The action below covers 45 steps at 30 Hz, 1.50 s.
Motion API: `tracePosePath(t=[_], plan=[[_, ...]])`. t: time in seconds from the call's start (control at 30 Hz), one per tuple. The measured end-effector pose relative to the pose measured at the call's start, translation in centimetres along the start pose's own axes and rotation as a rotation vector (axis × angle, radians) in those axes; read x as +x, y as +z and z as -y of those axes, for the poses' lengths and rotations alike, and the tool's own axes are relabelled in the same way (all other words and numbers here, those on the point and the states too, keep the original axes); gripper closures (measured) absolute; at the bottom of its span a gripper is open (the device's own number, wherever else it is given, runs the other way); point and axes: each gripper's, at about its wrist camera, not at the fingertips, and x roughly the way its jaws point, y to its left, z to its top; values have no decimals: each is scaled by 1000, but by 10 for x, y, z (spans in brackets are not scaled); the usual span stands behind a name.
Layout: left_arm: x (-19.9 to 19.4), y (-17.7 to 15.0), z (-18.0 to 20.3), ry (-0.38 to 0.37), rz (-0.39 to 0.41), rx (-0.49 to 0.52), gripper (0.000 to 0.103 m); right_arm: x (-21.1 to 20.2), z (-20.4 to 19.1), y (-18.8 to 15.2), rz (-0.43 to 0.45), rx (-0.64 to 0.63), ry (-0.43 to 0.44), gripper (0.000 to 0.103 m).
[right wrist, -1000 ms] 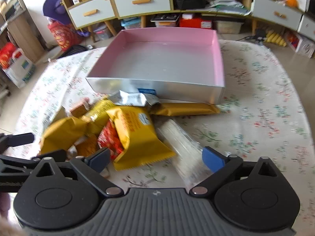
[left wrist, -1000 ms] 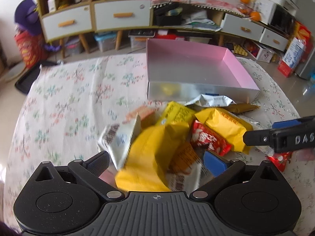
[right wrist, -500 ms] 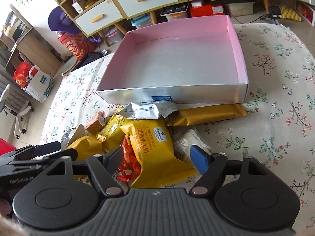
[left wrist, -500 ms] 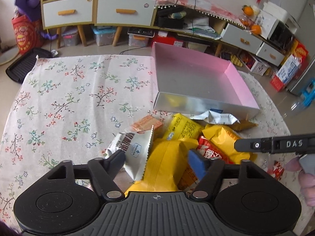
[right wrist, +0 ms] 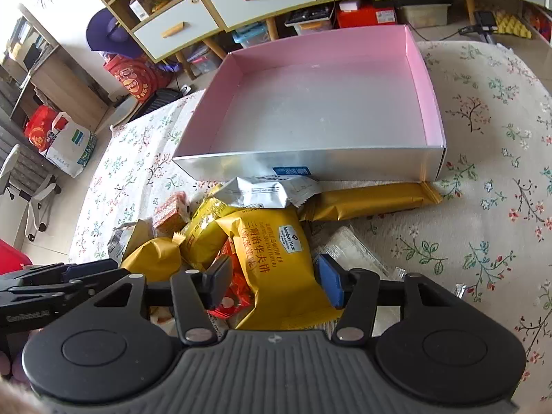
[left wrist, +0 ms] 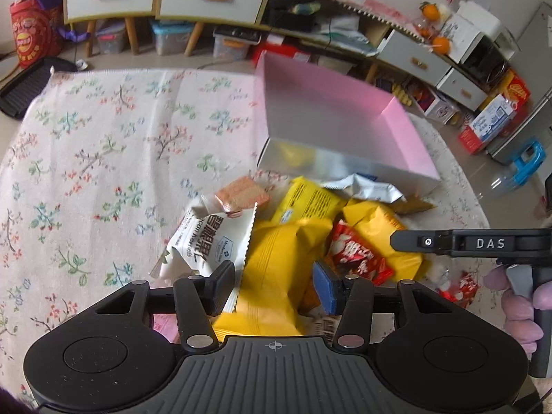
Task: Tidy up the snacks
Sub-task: 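Grasp a yellow pastry bag with the left tool while the right tool grasps another, then carry both yellow bags into the pink box and open both tools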
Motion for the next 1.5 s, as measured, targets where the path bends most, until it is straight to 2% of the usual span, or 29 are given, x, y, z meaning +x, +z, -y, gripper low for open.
tracePosePath(t=[0.2,0.37,0.57,0.63,0.67,0.77,1.23,1.5], plan=[[18,-6,-7,23,-61,-24,55,8,1,-1,-15,16,4,54],[25,-8,-8,12,-64,-52,56,14,0,-4,-30,18,-1,54],[34,-10,1,33,-68,-27,56,21,3,-8,-46,39,3,56],[34,-11,3,52,-60,-17,59,19,4,-9,-44,42,8,60],[34,-10,5,54,-57,-9,65,18,5,-9,-43,45,12,63],[29,-10,7,49,-46,-11,66,13,3,-7,-35,41,19,67],[-5,-3,19,24,47,-2,68,-17,-5,-6,-20,39,64,69],[-7,21,30,53,113,-19,68,-35,0,11,69,82,94,69]])
